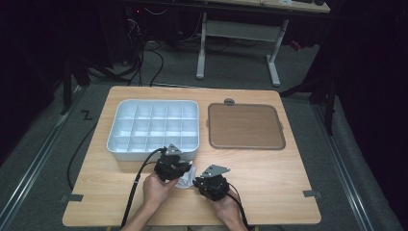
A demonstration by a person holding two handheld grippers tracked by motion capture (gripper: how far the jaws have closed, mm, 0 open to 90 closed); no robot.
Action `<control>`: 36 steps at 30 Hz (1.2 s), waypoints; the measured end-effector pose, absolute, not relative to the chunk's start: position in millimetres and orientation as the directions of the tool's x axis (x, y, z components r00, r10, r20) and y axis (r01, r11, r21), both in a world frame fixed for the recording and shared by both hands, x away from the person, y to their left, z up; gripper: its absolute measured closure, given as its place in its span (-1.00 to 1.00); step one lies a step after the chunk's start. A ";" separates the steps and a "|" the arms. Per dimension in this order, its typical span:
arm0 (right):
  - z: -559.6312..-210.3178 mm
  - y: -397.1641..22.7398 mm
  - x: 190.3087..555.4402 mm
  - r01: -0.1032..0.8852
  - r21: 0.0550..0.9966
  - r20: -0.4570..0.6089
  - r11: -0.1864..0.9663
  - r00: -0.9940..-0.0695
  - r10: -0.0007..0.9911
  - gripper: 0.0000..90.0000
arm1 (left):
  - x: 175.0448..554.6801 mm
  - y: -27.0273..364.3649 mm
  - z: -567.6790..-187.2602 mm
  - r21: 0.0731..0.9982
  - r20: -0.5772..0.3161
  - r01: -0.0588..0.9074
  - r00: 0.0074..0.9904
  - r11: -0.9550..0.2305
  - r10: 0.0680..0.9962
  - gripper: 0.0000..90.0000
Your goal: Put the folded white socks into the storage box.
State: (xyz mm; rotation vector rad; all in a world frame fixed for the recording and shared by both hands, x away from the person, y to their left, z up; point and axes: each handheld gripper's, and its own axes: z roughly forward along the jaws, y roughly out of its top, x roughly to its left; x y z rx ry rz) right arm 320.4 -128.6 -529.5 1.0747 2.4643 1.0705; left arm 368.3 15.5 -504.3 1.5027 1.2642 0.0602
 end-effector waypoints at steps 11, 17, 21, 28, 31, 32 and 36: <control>-529.7 -123.8 322.3 0.513 0.712 0.031 0.479 -0.704 0.709 0.85 | 362.4 6.8 -511.9 0.786 -0.487 0.605 0.481 0.126 0.729 0.89; -529.6 -123.8 323.2 0.515 0.713 0.034 0.476 -0.703 0.710 0.83 | 361.9 9.7 -507.9 0.780 -0.503 0.611 0.477 0.140 0.721 0.85; -528.8 -124.8 323.5 0.526 0.707 0.046 0.472 -0.700 0.712 0.80 | 360.2 10.2 -503.1 0.768 -0.528 0.622 0.477 0.154 0.703 0.70; -522.8 -131.9 321.5 0.539 0.711 0.060 0.450 -0.685 0.726 0.75 | 357.6 13.0 -493.3 0.740 -0.583 0.644 0.470 0.194 0.662 0.33; -518.4 -137.7 319.6 0.546 0.718 0.068 0.432 -0.673 0.737 0.75 | 356.1 17.8 -487.0 0.731 -0.604 0.648 0.469 0.213 0.645 0.22; -516.7 -139.8 319.1 0.544 0.720 0.067 0.430 -0.672 0.737 0.74 | 356.1 19.1 -485.2 0.729 -0.611 0.646 0.467 0.224 0.640 0.20; -507.6 -146.3 317.1 0.538 0.734 0.068 0.414 -0.665 0.744 0.75 | 355.6 29.3 -474.6 0.712 -0.647 0.648 0.456 0.270 0.611 0.15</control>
